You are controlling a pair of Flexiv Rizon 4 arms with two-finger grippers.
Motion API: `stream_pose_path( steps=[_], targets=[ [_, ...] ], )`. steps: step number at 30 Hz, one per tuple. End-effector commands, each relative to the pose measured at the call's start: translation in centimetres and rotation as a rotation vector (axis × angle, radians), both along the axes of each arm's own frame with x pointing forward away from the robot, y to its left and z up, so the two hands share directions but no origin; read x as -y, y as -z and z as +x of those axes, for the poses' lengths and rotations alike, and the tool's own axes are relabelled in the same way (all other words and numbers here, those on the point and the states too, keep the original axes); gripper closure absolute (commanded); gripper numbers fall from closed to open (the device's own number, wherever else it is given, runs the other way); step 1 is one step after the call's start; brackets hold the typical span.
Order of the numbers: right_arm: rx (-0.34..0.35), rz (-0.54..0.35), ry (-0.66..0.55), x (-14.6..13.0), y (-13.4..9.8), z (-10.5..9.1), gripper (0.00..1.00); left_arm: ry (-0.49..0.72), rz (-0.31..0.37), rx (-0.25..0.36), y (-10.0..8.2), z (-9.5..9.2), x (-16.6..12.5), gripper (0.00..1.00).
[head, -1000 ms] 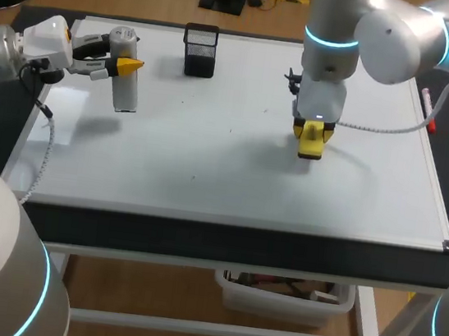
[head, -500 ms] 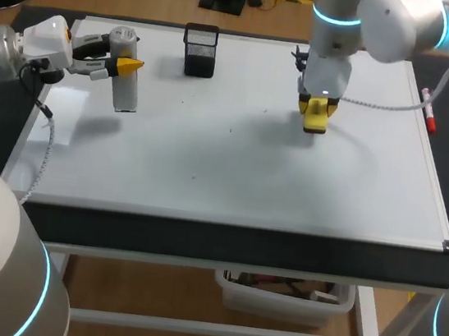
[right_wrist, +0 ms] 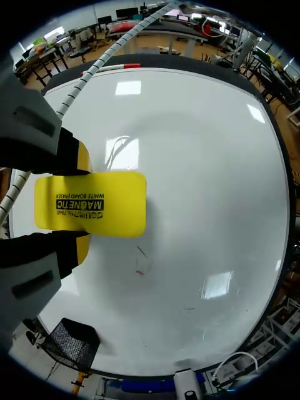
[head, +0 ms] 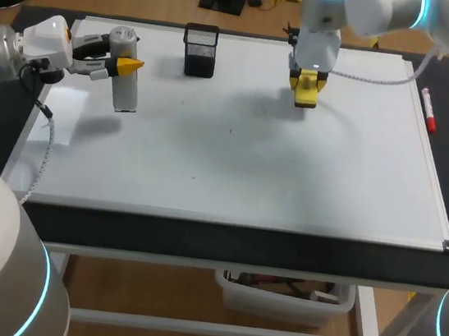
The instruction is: Pick up the inspection probe, press it on each red-marked spot on the whiteboard one by one, put down the probe, pick up the eraser, and wipe off all the red marks.
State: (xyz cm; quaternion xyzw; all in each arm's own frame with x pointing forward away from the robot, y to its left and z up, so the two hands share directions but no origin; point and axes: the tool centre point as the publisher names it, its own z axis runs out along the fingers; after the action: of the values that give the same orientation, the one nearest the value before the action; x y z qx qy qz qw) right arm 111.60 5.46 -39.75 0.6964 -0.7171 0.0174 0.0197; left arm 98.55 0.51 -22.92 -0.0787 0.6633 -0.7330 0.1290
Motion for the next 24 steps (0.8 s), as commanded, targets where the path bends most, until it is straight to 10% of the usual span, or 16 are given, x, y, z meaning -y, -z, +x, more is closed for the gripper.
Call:
stream_pose_path(
  steps=[1, 24],
  targets=[
    [-0.076, -0.006, 0.001, -1.0, 1.0, 2.9, 1.0, 0.0, -0.002, 0.003, 0.0, 0.0, 0.0, 1.0],
    [-0.079, -0.01, -0.013, -2.4, 2.4, 7.3, 1.0, 0.0, -0.002, 0.003, 0.0, 0.0, 0.0, 1.0]
  ],
)
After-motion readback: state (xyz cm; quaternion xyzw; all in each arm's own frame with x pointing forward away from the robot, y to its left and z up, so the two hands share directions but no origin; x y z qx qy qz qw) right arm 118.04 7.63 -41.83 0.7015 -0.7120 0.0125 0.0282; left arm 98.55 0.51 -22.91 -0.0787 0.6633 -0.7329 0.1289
